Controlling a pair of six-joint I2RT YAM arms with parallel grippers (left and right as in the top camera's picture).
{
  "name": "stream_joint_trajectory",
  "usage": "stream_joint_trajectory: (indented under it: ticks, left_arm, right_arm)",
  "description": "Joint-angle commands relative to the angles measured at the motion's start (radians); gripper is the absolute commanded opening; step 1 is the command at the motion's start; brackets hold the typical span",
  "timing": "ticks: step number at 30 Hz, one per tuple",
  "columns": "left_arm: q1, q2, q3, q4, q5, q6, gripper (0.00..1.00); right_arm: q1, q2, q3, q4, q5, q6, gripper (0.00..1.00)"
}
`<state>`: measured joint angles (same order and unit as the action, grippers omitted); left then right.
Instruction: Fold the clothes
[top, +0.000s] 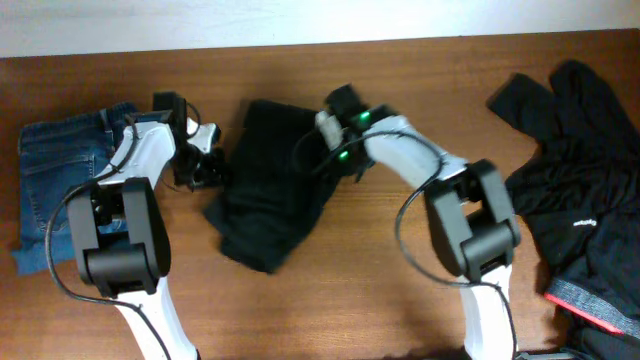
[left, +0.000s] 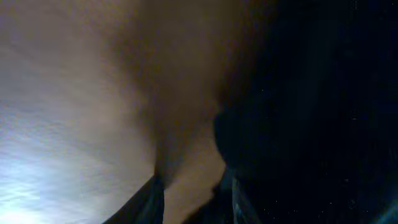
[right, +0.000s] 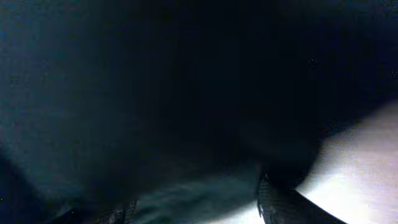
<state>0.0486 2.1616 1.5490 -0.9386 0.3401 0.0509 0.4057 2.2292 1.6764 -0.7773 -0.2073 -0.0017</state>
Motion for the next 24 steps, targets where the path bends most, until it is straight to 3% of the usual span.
stream_joint_trajectory:
  ticks: [1,10,15,21,24]
  left_arm:
    - [-0.031,0.03,-0.015,-0.04,0.172,-0.012,0.35]
    - [-0.02,0.03,-0.014,0.042,0.173,-0.013,0.36]
    - [0.022,0.03,-0.014,0.075,0.184,-0.013,0.36]
    - [0.074,0.03,-0.014,0.107,0.307,-0.013,0.37]
    - [0.077,0.03,-0.014,0.144,0.364,-0.013,0.45]
  right_arm:
    - [-0.081,0.004,-0.008,0.0,-0.003,-0.028,0.69]
    - [-0.133,-0.034,0.012,-0.137,-0.067,-0.028,0.75]
    - [-0.12,-0.11,0.155,-0.252,-0.074,-0.054,0.74]
    - [-0.058,-0.136,0.305,-0.282,-0.073,-0.069,0.74]
    - [-0.022,-0.118,0.305,-0.266,-0.073,-0.068,0.74]
